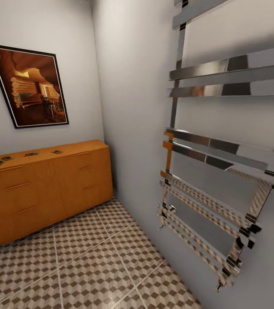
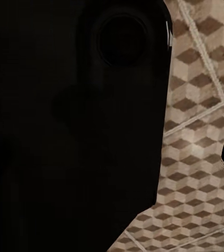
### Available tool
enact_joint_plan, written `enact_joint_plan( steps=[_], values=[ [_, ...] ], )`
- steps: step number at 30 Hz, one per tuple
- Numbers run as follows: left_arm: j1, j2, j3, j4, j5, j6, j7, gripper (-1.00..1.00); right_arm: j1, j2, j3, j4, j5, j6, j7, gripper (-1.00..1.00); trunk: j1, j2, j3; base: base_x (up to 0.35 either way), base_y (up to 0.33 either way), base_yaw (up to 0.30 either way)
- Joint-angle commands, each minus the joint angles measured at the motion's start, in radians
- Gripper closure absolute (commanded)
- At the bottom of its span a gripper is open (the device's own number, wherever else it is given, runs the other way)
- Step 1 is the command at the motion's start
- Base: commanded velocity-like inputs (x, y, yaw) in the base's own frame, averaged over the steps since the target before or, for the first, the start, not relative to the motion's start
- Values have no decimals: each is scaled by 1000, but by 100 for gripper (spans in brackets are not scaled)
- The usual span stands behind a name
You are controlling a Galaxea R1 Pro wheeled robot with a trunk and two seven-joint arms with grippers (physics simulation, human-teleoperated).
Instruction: Take the four mousetraps from the cabinet in the bathroom and place them on the bathroom floor. Make sure all four end up on the same floor surface, and ensure that at least two of them are either under or directly next to the same bathroom sink.
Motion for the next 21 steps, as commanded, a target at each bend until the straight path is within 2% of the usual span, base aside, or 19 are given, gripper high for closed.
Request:
enact_joint_plan(
  steps=[1, 21],
  values=[
    [0, 0, 0, 0, 10, -2, -1, -100, 0, 0, 1, 0, 1, 0, -1, -100, 0, 0, -1, 0, 0, 273],
    [0, -1, 1, 0, 9, -2, -1, -100, 0, 1, 1, 0, 1, 0, -1, -100, 0, 0, -1, 0, 0, 273]
  ],
)
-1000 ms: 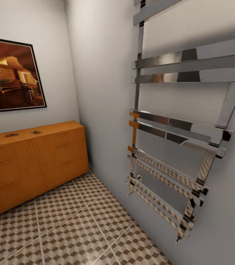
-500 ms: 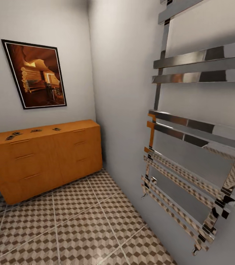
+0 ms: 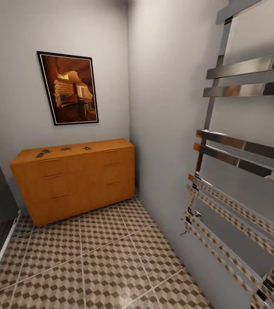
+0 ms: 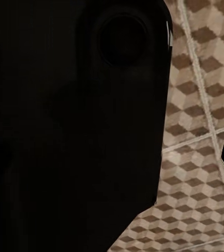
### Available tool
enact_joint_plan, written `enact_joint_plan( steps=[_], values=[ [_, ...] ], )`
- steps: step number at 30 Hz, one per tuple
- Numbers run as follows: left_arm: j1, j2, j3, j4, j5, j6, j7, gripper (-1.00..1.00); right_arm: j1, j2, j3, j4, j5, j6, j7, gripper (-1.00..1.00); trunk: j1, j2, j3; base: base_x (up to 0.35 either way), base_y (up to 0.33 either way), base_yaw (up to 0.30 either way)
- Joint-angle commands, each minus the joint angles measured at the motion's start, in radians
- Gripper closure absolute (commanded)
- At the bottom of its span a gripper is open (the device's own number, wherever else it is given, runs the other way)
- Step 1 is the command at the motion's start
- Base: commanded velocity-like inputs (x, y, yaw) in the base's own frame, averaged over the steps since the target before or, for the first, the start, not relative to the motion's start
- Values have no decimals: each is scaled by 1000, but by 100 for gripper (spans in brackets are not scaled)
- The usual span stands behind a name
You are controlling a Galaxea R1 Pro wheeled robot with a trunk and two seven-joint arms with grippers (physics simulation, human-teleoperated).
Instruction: Take the four mousetraps from the cabinet in the bathroom and place them on the bathroom floor. Make sure all four end up on the same floor surface, and ensure that at least two of them are either under or directly next to the same bathroom sink.
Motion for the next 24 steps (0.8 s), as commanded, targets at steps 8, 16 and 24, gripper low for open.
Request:
enact_joint_plan(
  steps=[8, 16, 24],
  values=[
    [0, -1, 0, 0, 10, -2, 0, -100, 0, 1, 2, 0, 2, 0, -1, -100, 0, 0, -1, 0, 0, 273],
    [0, -1, 1, 0, 10, -2, 0, -100, 0, 0, 2, 0, 2, -1, -1, -100, 0, 0, -1, 0, 0, 273],
    [0, -1, 1, 0, 10, -3, 0, -100, 0, 1, 2, 0, 3, -1, -1, -100, 0, 0, -1, 0, 0, 273]
  ],
)
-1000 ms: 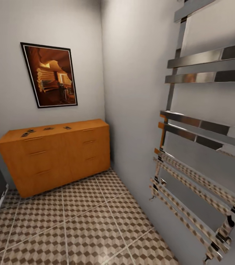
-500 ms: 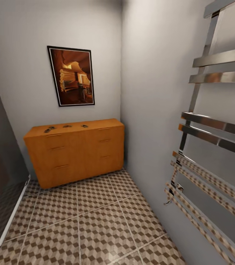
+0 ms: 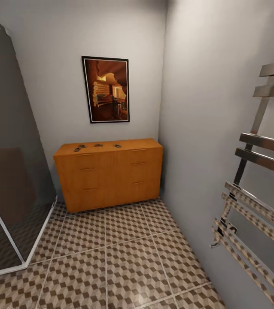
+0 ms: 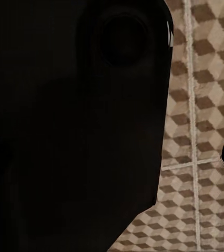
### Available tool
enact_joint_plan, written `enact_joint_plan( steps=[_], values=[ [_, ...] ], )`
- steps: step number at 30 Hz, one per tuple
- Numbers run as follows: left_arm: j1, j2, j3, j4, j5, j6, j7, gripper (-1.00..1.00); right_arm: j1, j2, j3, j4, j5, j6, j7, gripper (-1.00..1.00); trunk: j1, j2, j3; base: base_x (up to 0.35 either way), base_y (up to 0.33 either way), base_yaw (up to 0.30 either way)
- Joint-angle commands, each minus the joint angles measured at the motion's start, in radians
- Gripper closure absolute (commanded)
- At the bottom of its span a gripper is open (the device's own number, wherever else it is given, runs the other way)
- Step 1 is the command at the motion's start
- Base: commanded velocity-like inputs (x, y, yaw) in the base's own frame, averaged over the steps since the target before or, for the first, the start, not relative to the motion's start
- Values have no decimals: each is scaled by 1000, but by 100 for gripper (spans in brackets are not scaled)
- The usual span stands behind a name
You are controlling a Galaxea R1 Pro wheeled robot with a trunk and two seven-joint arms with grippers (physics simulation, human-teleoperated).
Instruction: Take the four mousetraps from the cabinet in the bathroom and place them on the bathroom floor. Make sure all four end up on the same floor surface, and ensure that at least two of them are either under or directly next to the same bathroom sink.
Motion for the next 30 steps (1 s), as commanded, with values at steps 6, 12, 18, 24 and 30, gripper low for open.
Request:
enact_joint_plan(
  steps=[6, 12, 18, 24, 30],
  values=[
    [0, 0, 1, 0, 10, -2, 0, -100, 0, 0, 0, 0, 1, 0, -1, -100, 0, 0, -1, 0, 0, 274],
    [0, 0, 1, 0, 10, -3, 0, -100, 0, 0, 1, 0, 1, 0, -1, -100, 0, 0, -1, 0, 0, 274],
    [0, 0, 1, 0, 10, -2, 0, -100, 0, 0, 0, 0, 1, 0, -1, -100, 0, 0, -1, 0, 0, 262],
    [0, 0, 0, 0, 11, 1, 0, -100, 0, -1, 0, 0, 1, 0, -1, -100, 0, 0, -1, 122, 0, 93],
    [0, 1, -1, 0, 15, 8, 0, -100, 0, -1, -4, 0, -5, 0, -1, -100, 0, 0, -1, 273, 0, 21]
  ],
)
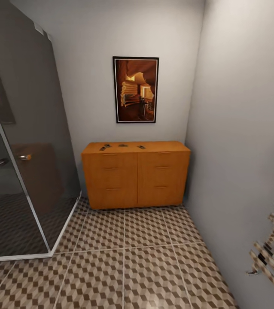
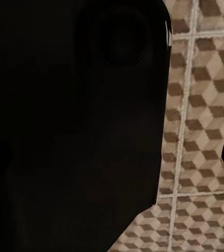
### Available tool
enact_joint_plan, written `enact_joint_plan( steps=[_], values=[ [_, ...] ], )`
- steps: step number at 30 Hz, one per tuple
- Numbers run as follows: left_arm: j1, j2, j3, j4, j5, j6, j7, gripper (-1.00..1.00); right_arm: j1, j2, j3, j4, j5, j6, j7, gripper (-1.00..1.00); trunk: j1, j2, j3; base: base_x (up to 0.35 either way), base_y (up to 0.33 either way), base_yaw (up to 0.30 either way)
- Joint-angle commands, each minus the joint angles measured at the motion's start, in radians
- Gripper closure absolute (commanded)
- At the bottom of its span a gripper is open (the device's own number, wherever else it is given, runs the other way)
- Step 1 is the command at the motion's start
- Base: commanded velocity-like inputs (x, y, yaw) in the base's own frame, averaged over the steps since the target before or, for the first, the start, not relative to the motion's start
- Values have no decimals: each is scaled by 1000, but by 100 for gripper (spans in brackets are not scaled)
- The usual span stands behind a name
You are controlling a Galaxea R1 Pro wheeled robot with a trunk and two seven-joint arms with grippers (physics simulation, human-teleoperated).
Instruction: Take the four mousetraps from the cabinet in the bathroom and place them on the bathroom floor. Make sure all four end up on the same floor surface, and ensure that at least two of them are either under or directly next to the same bathroom sink.
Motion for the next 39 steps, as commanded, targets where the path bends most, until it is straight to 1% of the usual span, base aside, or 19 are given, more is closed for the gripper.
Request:
enact_joint_plan(
  steps=[1, 39],
  values=[
    [0, 0, 0, 0, 11, -2, 0, -100, 0, 0, 0, 0, 0, 0, -1, -100, 1, 0, -1, 305, 0, 8],
    [0, 0, -1, 0, 12, 7, 0, -100, 0, 0, 7, 0, 9, 1, 0, -100, 1, 0, -1, 322, 0, 1]
  ],
)
